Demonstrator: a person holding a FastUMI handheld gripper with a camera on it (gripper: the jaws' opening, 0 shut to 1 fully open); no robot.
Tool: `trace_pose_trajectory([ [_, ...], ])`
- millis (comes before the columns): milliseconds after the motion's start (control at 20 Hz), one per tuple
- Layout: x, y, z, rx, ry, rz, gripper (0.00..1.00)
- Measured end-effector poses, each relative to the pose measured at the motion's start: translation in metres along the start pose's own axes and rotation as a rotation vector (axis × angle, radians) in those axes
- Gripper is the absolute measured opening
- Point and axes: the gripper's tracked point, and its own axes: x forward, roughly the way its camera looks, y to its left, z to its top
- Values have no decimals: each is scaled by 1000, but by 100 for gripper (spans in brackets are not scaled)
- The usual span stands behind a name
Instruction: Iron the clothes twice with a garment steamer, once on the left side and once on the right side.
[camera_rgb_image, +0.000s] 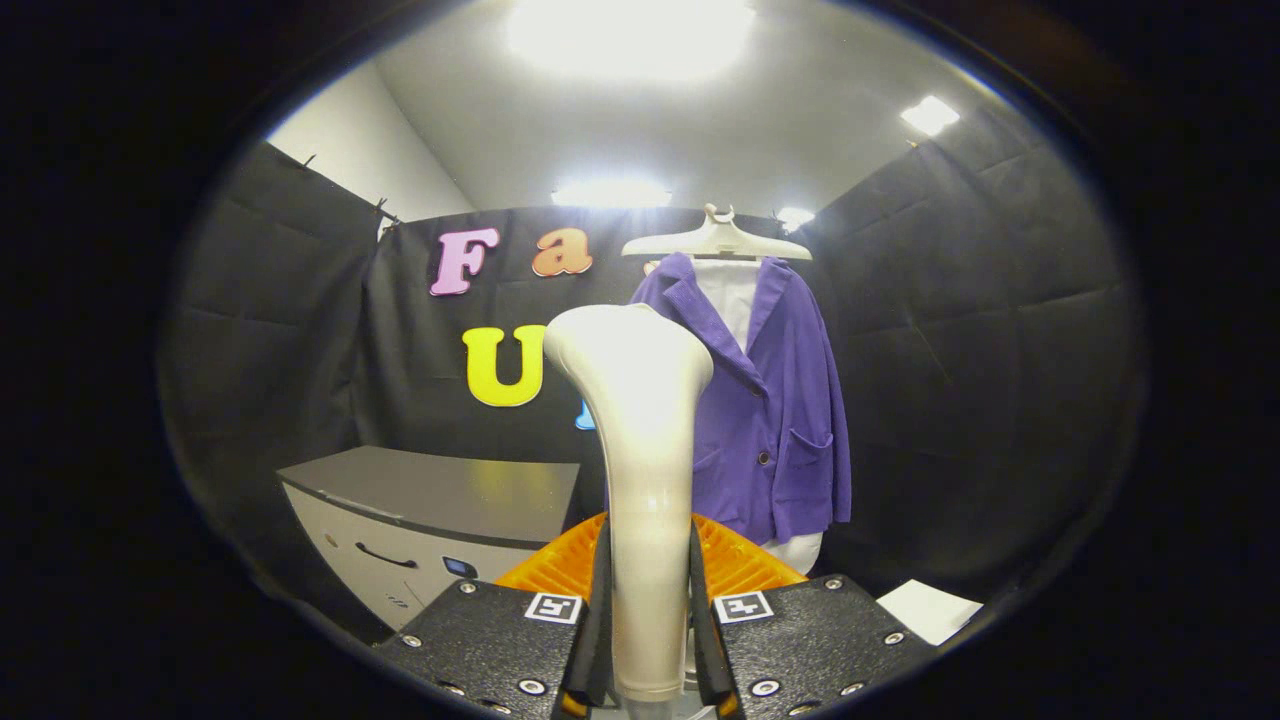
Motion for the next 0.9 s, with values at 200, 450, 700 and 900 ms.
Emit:
trace_pose_trajectory([
  [200,-28,38,6,-19,-25,72,34],
  [450,-45,79,21,-24,-72,114,34],
  [700,-60,115,20,-29,-70,122,34],
  [900,-67,141,22,-12,-73,141,33],
])
